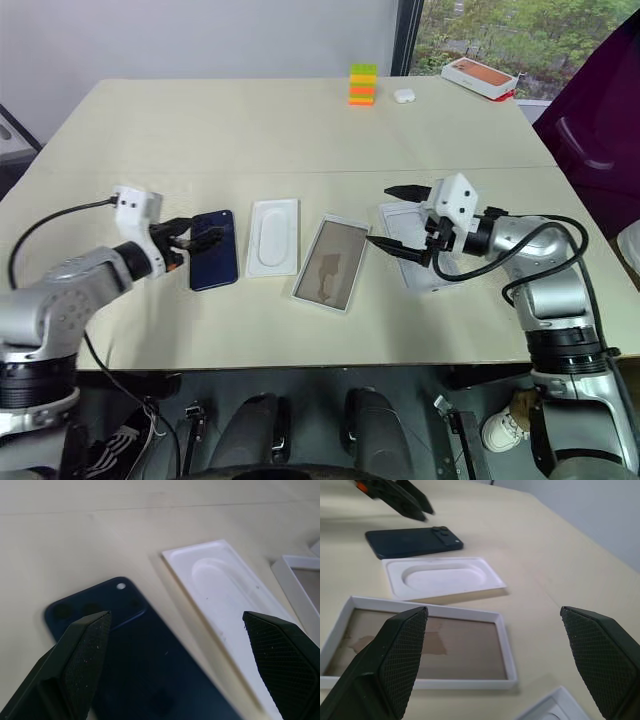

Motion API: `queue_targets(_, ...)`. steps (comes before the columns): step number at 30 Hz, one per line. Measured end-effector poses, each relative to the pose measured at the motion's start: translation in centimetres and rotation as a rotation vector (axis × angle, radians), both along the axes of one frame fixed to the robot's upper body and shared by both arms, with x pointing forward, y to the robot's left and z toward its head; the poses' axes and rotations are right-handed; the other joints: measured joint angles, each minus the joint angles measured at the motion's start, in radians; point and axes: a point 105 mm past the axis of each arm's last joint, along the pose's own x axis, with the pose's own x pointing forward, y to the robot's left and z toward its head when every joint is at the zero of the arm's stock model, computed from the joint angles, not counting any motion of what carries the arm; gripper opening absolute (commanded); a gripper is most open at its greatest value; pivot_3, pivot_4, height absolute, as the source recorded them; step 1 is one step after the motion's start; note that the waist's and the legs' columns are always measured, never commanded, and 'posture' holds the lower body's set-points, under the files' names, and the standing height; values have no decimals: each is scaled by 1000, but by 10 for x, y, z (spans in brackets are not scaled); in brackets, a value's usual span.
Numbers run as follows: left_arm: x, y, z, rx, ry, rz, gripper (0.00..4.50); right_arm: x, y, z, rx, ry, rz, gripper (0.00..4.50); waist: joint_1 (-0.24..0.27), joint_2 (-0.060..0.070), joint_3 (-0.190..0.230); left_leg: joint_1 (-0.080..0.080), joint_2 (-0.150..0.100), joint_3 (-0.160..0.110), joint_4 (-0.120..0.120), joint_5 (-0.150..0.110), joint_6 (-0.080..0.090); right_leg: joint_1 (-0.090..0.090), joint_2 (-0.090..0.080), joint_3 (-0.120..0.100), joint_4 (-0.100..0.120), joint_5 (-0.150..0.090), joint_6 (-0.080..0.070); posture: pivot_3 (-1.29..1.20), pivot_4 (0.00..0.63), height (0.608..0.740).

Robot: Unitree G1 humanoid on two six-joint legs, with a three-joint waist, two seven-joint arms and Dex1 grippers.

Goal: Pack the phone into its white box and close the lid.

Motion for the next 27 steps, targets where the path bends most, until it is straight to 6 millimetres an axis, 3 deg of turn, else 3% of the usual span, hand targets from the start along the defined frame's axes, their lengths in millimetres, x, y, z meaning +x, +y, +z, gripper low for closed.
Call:
queue_targets(7, 22, -26, 2, -113, 50, 85, 4420, 1, 1, -2, 6, 5, -5, 4444, -4, 0, 0, 1, 0, -1, 1, 0, 0, 1, 1, 0, 1, 0, 0, 0, 150, 740)
queue_targets(12, 19, -39, -18, -175, 190, 83, 4420, 1, 1, -2, 8, 0, -8, 4444, -2, 0, 0, 1, 0, -1, 1, 0, 0, 1, 1, 0, 1, 0, 0, 0, 150, 740)
queue_targets(27, 11, -55, -24, -227, 385, 84, 4420, 3, 3, -2, 16, -18, -17, 4444, -4, 0, 0, 2, 0, -1, 1, 0, 0, 2, 1, 1, 1, 0, 0, 0, 150, 740)
